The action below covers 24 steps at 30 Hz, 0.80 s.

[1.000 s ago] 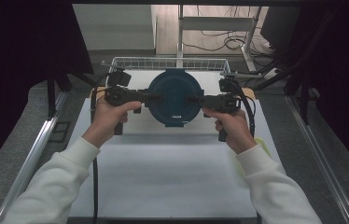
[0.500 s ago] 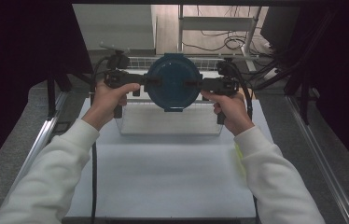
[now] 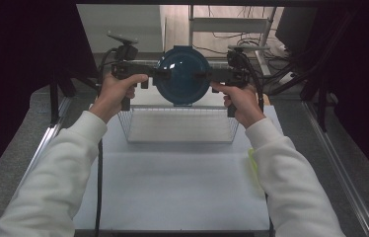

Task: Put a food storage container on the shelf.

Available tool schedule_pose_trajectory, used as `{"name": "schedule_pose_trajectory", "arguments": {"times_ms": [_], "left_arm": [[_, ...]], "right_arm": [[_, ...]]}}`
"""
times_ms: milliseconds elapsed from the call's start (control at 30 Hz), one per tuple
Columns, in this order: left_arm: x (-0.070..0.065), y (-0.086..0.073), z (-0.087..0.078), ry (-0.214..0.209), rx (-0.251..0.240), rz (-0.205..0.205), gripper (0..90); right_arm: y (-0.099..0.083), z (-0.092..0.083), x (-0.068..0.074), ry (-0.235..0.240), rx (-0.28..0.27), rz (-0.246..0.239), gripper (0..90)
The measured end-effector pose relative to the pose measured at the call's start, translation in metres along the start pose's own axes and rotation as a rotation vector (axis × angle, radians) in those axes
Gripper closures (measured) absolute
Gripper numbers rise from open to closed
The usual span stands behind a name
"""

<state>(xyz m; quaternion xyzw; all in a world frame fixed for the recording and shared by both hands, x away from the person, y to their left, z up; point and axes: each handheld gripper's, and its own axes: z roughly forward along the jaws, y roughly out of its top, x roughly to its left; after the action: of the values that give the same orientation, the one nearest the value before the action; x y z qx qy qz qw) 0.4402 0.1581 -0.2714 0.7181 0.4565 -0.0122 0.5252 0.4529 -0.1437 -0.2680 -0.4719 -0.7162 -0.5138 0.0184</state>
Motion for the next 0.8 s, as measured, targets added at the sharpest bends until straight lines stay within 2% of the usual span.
{"name": "schedule_pose_trajectory", "arguments": {"times_ms": [167, 367, 500, 600, 667, 733, 800], "left_arm": [[0.010, -0.001, 0.004, 0.008, 0.013, -0.009, 37.6], [0.020, -0.004, 0.011, 0.004, 0.025, -0.039, 37.5], [0.028, -0.004, 0.019, 0.014, 0.056, -0.045, 36.2], [0.032, -0.004, 0.023, 0.001, 0.039, -0.060, 36.4], [0.033, -0.004, 0.024, -0.003, 0.039, -0.062, 36.4], [0.036, -0.003, 0.026, -0.008, 0.035, -0.079, 36.8], [0.039, -0.001, 0.029, -0.013, 0.021, -0.115, 36.8]], "right_arm": [[0.000, 0.010, -0.008, 0.009, 0.016, 0.016, 32.0], [0.001, 0.020, -0.016, 0.006, 0.040, 0.028, 32.0], [0.000, 0.026, -0.022, 0.000, 0.059, 0.051, 31.9], [0.000, 0.030, -0.027, 0.002, 0.064, 0.079, 31.9], [0.001, 0.030, -0.028, -0.003, 0.057, 0.069, 32.0], [0.002, 0.031, -0.031, 0.000, 0.051, 0.076, 32.1], [0.004, 0.032, -0.034, 0.005, 0.049, 0.110, 32.2]]}}
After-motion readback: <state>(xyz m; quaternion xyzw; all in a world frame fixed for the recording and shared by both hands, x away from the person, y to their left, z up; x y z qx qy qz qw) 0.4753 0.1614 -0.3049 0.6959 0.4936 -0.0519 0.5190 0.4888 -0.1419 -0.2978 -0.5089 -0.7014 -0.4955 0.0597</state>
